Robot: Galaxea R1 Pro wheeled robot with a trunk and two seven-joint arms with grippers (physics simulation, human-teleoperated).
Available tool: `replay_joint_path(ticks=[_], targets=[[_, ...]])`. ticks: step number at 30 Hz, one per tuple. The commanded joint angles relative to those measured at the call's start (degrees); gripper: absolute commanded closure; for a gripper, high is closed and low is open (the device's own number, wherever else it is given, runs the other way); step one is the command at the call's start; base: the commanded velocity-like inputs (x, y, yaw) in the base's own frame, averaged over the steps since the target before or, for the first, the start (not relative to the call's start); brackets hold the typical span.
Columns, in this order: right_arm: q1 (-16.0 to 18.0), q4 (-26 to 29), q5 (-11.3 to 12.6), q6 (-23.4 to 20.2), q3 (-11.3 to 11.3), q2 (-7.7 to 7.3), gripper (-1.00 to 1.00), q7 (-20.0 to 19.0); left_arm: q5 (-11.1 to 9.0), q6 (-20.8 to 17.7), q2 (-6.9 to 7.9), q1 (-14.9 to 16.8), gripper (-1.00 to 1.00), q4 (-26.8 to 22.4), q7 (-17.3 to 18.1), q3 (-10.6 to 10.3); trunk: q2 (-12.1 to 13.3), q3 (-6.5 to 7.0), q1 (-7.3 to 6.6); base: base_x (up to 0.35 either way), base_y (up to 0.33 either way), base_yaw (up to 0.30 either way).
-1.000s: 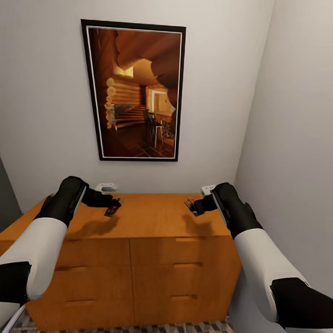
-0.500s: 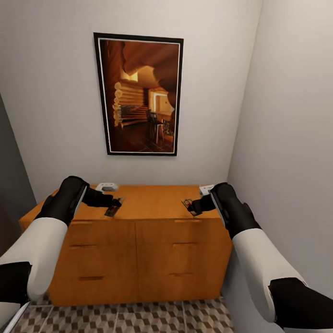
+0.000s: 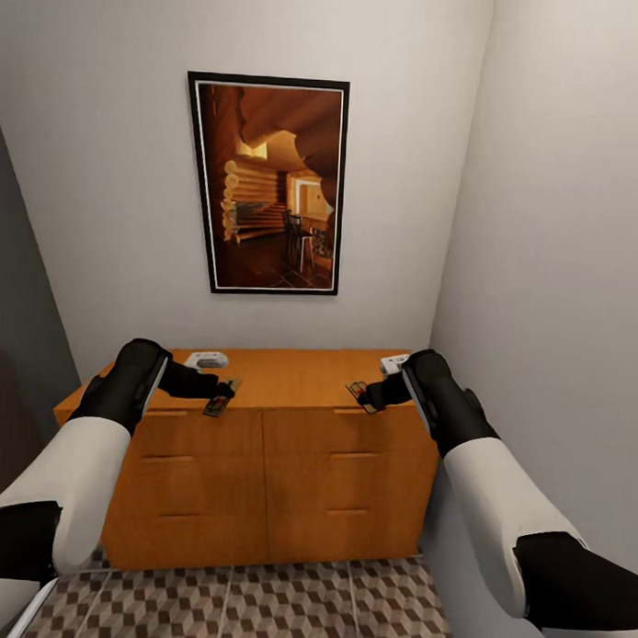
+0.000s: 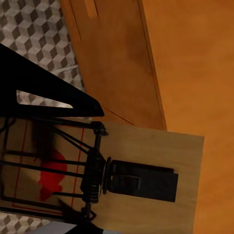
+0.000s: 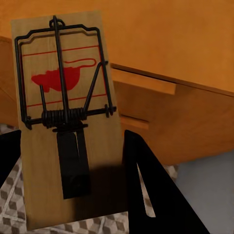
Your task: Take the four mousetraps from the cabinet in the bathroom and place them on the bathroom floor. Make sure all four end up on the same floor surface, and ensure that at least two of them are either under or directly next to the same bathroom sink.
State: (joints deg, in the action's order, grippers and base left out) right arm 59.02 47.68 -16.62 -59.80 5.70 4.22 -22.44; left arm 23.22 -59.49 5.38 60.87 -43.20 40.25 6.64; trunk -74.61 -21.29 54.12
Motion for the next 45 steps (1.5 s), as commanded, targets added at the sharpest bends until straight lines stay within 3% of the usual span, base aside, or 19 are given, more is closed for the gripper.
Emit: replay_joint_path(ticks=[1,15,40,41,43,45], targets=[[0.0,0.0,-0.5,-0.2,0.0,0.04,1.00,-0.3,0.8,-0.1,-0.02,0.0,1.00,0.0,0.4,0.1,0.0,-0.07,0.00,-0.003,0.000,0.000],[0.0,-0.1,-0.7,-0.2,-0.1,-0.06,1.00,-0.2,1.3,0.0,-1.11,0.0,1.00,0.1,0.4,0.1,0.0,-0.07,0.00,0.000,0.000,0.000],[0.0,-1.0,-0.6,-0.2,-0.1,-0.15,1.00,-0.2,1.2,0.1,-1.25,0.0,1.00,0.3,0.4,0.1,0.0,-0.07,0.00,0.000,0.000,0.000],[-0.3,-6.1,-0.9,-0.2,0.0,-0.03,1.00,-0.1,1.2,0.2,-2.24,0.0,1.00,4.1,0.4,0.1,0.0,-0.07,0.00,-0.275,0.000,0.000],[-0.3,-6.7,-0.8,-0.2,-0.1,-0.02,1.00,-0.1,1.3,0.3,-2.62,0.0,1.00,5.6,0.4,0.1,0.0,-0.07,0.00,-0.307,0.000,0.000],[-0.3,-7.0,-0.8,-0.2,-0.2,-0.09,1.00,-0.2,1.3,0.3,-4.31,0.0,1.00,8.7,0.5,0.1,0.0,-0.07,0.00,-0.338,0.039,0.000]])
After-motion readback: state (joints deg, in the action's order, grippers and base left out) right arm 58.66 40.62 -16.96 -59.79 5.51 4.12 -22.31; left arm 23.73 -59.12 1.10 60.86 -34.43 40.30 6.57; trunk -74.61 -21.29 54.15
